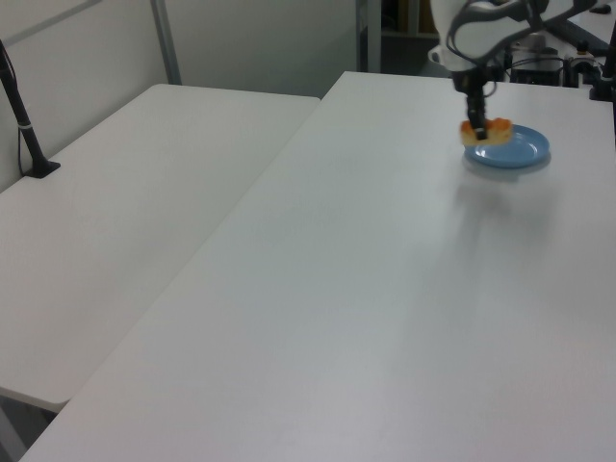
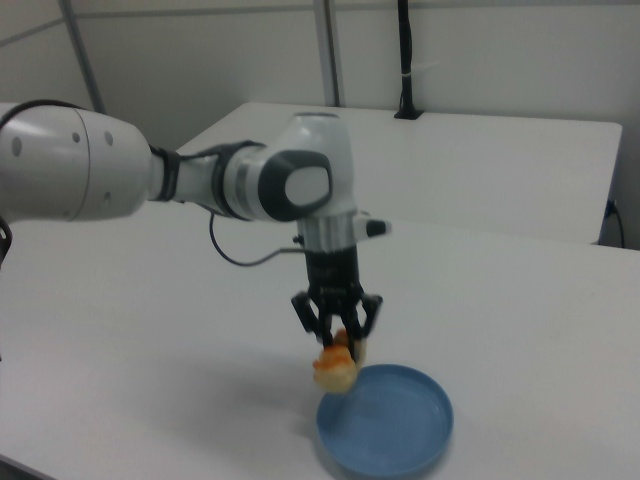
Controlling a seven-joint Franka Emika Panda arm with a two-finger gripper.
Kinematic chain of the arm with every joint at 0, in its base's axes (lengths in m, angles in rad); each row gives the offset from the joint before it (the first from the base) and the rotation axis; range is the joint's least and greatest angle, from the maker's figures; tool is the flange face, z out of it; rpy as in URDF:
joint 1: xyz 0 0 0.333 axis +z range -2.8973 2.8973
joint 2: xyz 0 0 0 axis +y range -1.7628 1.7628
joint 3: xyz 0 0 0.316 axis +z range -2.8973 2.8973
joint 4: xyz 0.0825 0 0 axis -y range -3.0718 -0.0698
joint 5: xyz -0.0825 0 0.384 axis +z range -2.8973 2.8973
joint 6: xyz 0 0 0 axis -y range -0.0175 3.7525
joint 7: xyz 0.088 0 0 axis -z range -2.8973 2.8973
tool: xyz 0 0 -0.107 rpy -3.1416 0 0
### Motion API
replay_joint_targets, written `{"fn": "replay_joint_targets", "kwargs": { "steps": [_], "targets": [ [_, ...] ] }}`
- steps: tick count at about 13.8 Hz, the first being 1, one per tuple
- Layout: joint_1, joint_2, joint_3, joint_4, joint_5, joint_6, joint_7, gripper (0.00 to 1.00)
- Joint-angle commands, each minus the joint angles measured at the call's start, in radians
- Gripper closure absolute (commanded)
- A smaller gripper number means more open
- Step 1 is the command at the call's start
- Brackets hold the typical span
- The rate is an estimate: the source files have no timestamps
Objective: Put the bread onto the plate
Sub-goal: 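Carry the bread roll over to the blue plate, then lower the roll onto the plate and open the gripper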
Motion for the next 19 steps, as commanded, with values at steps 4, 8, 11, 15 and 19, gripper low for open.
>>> {"fn": "replay_joint_targets", "kwargs": {
  "steps": [4,8,11,15,19],
  "targets": [
    [-0.143,-0.076,0.007,-0.151,-0.037,0.194,-0.088,0.60],
    [-0.146,-0.043,0.007,-0.154,-0.037,0.230,-0.078,0.55],
    [-0.145,-0.004,0.007,-0.137,-0.037,0.244,-0.078,0.19],
    [-0.129,-0.011,0.018,-0.090,-0.026,0.201,-0.074,0.00],
    [0.017,-0.013,0.029,0.040,0.003,0.073,0.019,0.00]
  ]
}}
